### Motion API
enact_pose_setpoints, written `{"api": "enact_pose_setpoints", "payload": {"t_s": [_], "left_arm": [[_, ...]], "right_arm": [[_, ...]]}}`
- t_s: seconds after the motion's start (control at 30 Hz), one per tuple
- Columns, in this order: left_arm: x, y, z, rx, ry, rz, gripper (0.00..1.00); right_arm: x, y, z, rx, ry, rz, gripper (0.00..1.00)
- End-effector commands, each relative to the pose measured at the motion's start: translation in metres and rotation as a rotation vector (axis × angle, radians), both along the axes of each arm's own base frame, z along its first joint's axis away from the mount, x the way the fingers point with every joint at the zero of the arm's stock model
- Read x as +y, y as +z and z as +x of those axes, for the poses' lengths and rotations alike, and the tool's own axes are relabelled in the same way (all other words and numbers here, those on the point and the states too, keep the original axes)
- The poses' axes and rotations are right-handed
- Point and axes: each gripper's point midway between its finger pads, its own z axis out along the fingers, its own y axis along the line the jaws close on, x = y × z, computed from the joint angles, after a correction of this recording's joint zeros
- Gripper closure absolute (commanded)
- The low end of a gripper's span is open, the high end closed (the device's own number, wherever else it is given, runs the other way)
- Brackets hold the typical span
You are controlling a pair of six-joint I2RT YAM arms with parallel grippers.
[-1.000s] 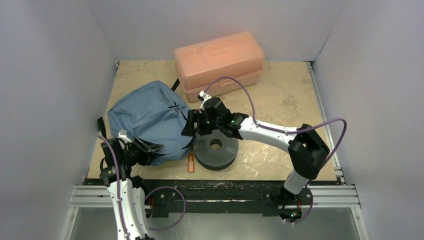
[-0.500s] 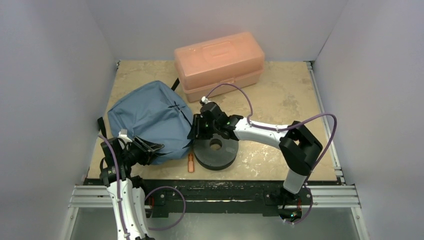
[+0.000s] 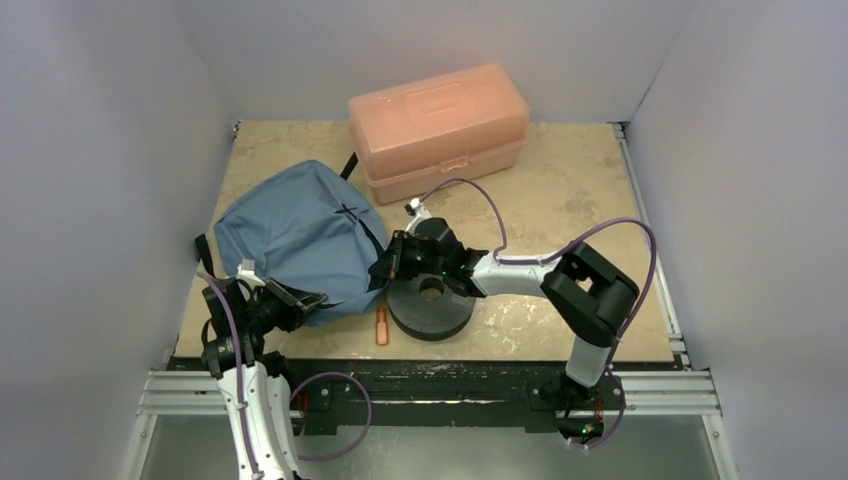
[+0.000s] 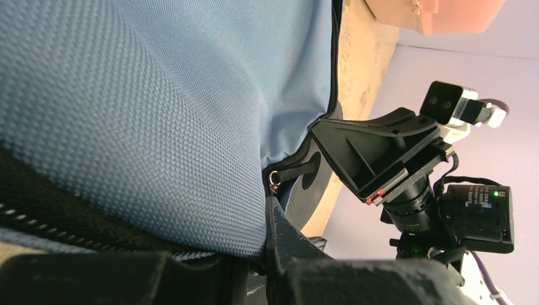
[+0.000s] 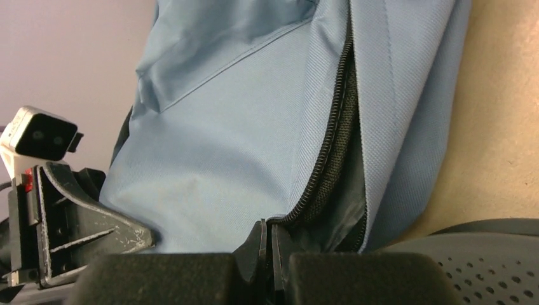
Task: Pack the student bag
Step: Zip the student bag at the center of the board.
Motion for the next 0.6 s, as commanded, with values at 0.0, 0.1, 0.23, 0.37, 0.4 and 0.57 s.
{"api": "enact_pose_setpoints", "payload": {"t_s": [0.0,0.1,0.23,0.37,0.4,0.57], "left_arm": [[0.0,0.012,0.007,-0.064,-0.008,-0.009,0.92],[0.0,0.013,0.007,-0.068,-0.01,-0.006,0.93],[-0.001,0.013,0.007,-0.064,-0.015,-0.009,0.93],[-0.001,0.014,0.007,-0.069,-0.018,-0.008,0.93],[-0.001,0.014,0.007,-0.067,-0.019,-0.009,0.93],[-0.001,0.013,0.007,-0.062,-0.018,-0.01,0.94]], "right_arm": [[0.005,0.017,0.02,-0.151,0.044,-0.064,1.0],[-0.005,0.009,0.009,-0.17,0.135,-0.169,0.74],[-0.016,0.019,-0.011,-0.246,0.296,-0.196,0.45],[-0.02,0.025,-0.028,-0.284,0.433,-0.129,0.31],[-0.019,0.024,-0.03,-0.278,0.456,-0.115,0.31],[-0.011,0.023,-0.038,-0.207,0.492,-0.04,0.35]]}}
